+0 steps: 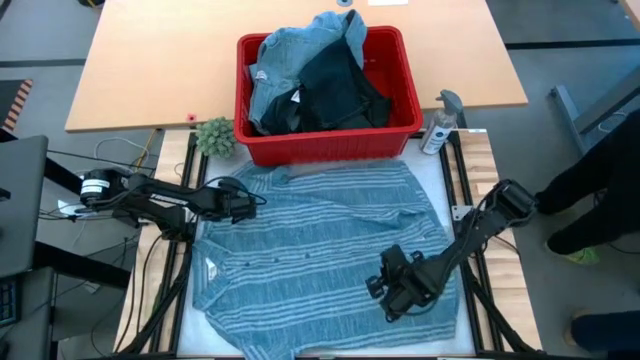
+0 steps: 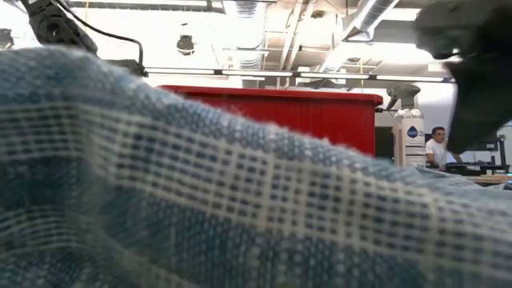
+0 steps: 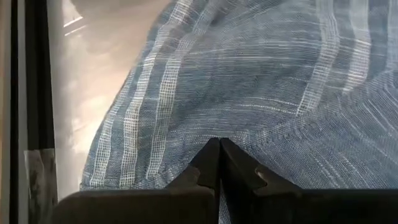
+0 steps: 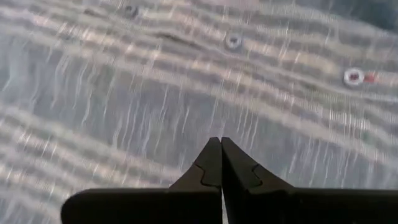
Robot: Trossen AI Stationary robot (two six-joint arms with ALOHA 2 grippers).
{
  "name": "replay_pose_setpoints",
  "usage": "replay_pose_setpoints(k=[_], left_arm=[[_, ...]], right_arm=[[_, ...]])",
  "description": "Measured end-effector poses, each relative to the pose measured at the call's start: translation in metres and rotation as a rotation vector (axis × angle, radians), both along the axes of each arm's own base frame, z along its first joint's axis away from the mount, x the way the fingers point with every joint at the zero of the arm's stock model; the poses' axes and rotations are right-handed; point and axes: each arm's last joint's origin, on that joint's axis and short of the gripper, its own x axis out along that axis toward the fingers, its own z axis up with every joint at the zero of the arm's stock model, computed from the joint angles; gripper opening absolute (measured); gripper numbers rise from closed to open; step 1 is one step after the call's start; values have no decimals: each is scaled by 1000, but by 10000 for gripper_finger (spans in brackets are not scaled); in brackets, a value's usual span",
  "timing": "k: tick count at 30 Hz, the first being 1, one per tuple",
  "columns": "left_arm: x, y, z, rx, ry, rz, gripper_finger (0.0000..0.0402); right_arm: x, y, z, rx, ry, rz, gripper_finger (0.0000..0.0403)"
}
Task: Fold Laundry from Bin
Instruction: Fold the blue polo shirt
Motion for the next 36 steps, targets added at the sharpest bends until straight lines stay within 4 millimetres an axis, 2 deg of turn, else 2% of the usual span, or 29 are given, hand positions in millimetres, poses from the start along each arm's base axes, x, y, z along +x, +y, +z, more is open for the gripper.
replay_pose_setpoints(k=[3, 7, 11, 15, 17, 19, 23, 27, 31, 36], left_arm=[[9, 0, 12, 2, -28, -50, 0], [22, 0, 39, 7, -136, -115, 0], [35, -14, 71, -114, -348, -248, 0], [47, -50, 108, -245, -629, -555, 0], [48, -75, 122, -299, -747, -716, 0], [45, -102, 130, -350, -812, -794, 0], [35, -155, 126, -366, -838, -752, 0], [30, -199, 114, -381, -831, -713, 0], [34, -232, 100, -417, -798, -668, 0], [49, -268, 77, -462, -649, -692, 0]], right_arm=[[9, -13, 0, -28, 29, 21, 21], [19, -28, 0, -57, 62, 67, 21], [26, -26, 1, -32, 55, 182, 21], [19, -5, 1, -6, 51, 313, 21], [10, 7, 1, -4, 56, 354, 20], [1, 18, 1, 6, 50, 371, 20], [-19, 38, 0, 42, 39, 334, 20], [-36, 48, -1, 58, 48, 265, 20], [-43, 51, -3, 59, 54, 242, 20], [-44, 51, -3, 61, 53, 238, 20]])
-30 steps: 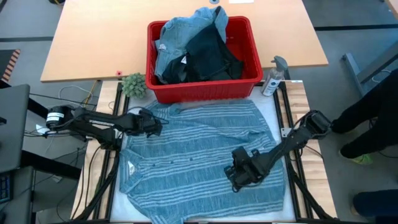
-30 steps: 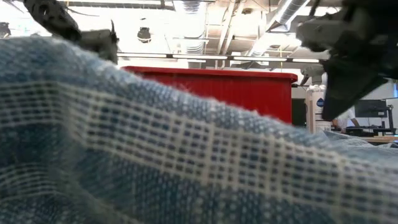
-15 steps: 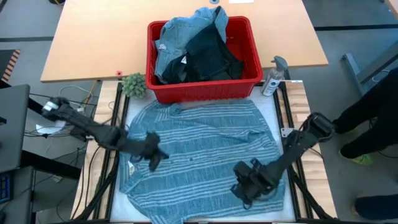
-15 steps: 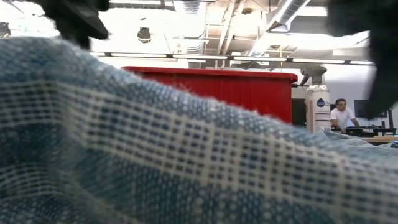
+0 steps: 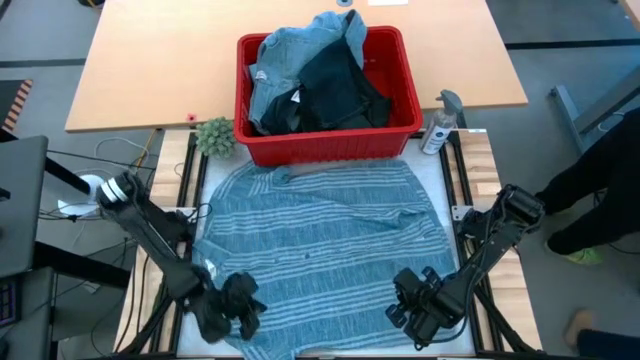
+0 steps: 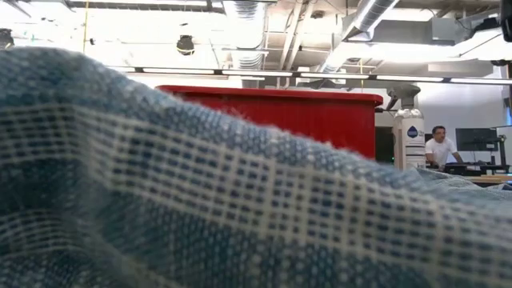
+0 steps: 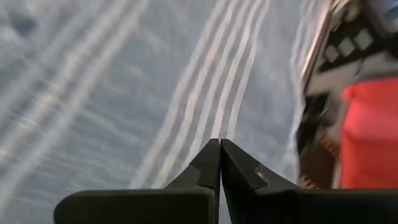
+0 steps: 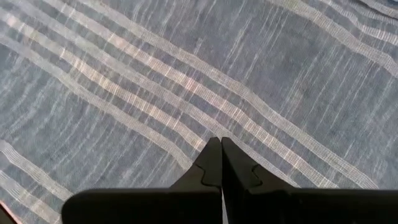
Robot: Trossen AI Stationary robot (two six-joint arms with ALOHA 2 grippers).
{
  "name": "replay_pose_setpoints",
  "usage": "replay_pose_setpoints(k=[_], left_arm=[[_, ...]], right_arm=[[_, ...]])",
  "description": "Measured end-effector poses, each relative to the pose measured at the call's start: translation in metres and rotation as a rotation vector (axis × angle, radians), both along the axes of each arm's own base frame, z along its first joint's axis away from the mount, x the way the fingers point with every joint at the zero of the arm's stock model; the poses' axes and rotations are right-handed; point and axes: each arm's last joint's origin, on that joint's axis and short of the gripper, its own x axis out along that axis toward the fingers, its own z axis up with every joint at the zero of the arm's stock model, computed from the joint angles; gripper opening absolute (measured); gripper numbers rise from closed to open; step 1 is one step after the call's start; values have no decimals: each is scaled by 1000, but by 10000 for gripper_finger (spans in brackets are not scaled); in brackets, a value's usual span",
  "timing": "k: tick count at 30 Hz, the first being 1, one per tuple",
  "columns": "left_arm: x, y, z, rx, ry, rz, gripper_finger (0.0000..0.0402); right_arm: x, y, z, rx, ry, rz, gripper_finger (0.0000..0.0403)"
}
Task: Fold Laundry from Bin
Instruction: Fold the blue polo shirt
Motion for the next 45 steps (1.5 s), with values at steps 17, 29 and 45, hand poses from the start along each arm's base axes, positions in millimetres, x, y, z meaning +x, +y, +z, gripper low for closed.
replay_pose_setpoints(k=[17, 29, 45], left_arm=[[-2, -57, -43, -79, 295, -173, 0], [-32, -69, -54, -102, 482, -223, 0], [-30, -63, -55, -88, 492, -131, 0]], right_arm=[[-6, 9, -20, 126, 109, -254, 20], [16, 24, -17, 143, 38, -74, 20], [98, -167, 38, -414, 472, -43, 18]])
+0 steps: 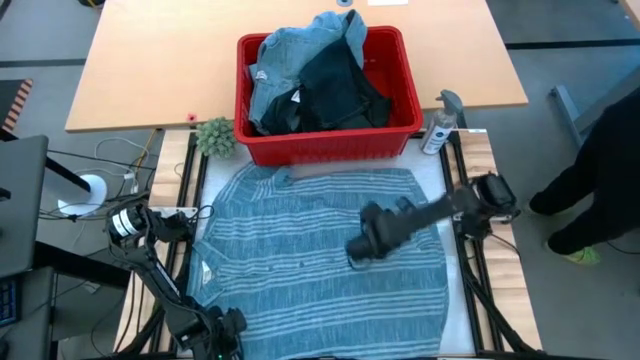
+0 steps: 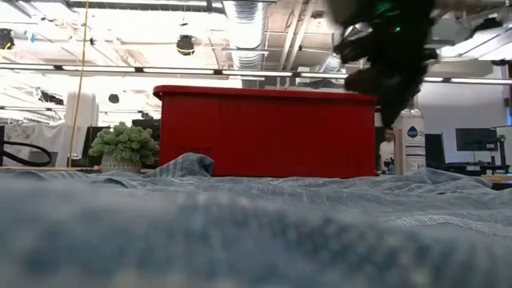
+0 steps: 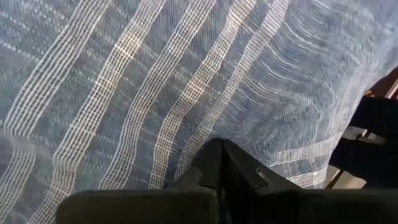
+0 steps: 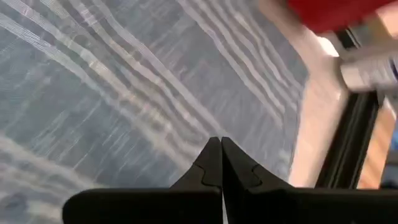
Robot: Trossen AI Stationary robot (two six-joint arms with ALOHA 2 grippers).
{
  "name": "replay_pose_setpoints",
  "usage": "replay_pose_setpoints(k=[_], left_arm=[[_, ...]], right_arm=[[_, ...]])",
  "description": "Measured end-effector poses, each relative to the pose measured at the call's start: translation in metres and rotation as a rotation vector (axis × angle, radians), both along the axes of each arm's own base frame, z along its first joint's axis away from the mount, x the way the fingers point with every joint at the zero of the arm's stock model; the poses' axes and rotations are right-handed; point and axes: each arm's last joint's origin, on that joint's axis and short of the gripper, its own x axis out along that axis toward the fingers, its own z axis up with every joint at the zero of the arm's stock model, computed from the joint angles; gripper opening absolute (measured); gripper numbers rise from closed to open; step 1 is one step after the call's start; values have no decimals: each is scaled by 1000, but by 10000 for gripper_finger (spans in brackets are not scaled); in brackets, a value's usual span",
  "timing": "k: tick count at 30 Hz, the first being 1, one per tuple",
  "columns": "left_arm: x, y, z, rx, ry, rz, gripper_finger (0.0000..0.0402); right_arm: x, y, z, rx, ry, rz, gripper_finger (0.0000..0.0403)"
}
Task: Fold Laundry from Bin
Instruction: Fold the blue polo shirt
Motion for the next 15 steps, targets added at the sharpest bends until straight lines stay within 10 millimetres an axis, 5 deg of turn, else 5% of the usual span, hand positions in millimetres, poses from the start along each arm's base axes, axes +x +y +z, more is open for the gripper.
replay_pose_setpoints(k=[4, 8, 15], left_arm=[[0, 0, 0, 0, -3, 4, 0], [0, 0, 0, -5, -3, 26, 0], [0, 0, 0, -2, -5, 24, 0]], right_arm=[[16, -51, -9, 98, 15, 31, 17], [8, -93, -26, 190, 52, -29, 17], [-12, -130, -57, 225, 95, -85, 17]])
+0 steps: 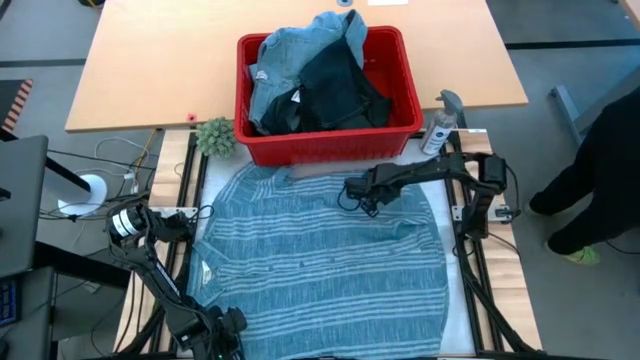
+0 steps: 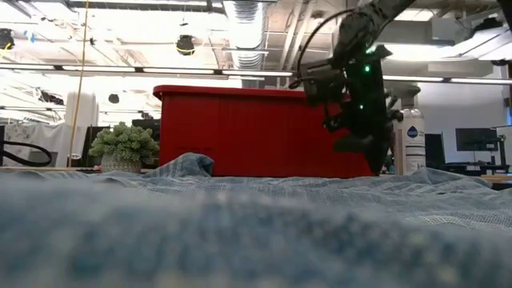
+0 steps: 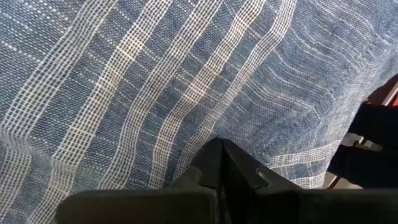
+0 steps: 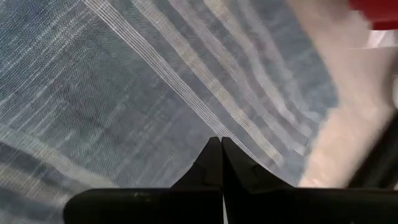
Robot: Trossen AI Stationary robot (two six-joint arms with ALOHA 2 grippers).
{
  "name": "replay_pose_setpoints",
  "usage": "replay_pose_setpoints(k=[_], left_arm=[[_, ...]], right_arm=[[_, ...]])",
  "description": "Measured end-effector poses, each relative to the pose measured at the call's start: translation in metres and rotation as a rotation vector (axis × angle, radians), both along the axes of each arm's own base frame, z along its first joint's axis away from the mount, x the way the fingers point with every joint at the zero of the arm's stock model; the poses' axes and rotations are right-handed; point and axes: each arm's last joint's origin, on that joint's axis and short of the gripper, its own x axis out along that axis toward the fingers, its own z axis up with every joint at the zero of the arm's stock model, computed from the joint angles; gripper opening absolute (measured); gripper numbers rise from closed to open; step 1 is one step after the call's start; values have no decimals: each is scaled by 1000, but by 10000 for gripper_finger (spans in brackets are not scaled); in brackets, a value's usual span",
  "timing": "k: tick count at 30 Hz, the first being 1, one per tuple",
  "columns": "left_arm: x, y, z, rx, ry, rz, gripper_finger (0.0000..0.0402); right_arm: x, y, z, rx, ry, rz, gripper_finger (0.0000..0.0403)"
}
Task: Fold Laundry from Bin
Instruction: Fold the blue polo shirt
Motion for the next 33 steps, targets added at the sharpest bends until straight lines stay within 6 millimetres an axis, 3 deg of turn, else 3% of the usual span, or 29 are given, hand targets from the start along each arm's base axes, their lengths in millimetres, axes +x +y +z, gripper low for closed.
replay_pose_setpoints(k=[9, 21, 27, 33], left_arm=[[0, 0, 0, 5, -1, -10, 0], [-9, -3, -1, 11, 17, -14, 0], [-9, -4, -1, 1, 25, 11, 0], [4, 5, 8, -27, -19, 80, 0]], right_arm=[[-17, -26, -26, 1, -49, -86, 16], [-40, -65, -22, -4, 10, -112, 20], [-54, -67, 21, -35, -38, -81, 31], [-80, -26, 85, 40, -246, -2, 35]])
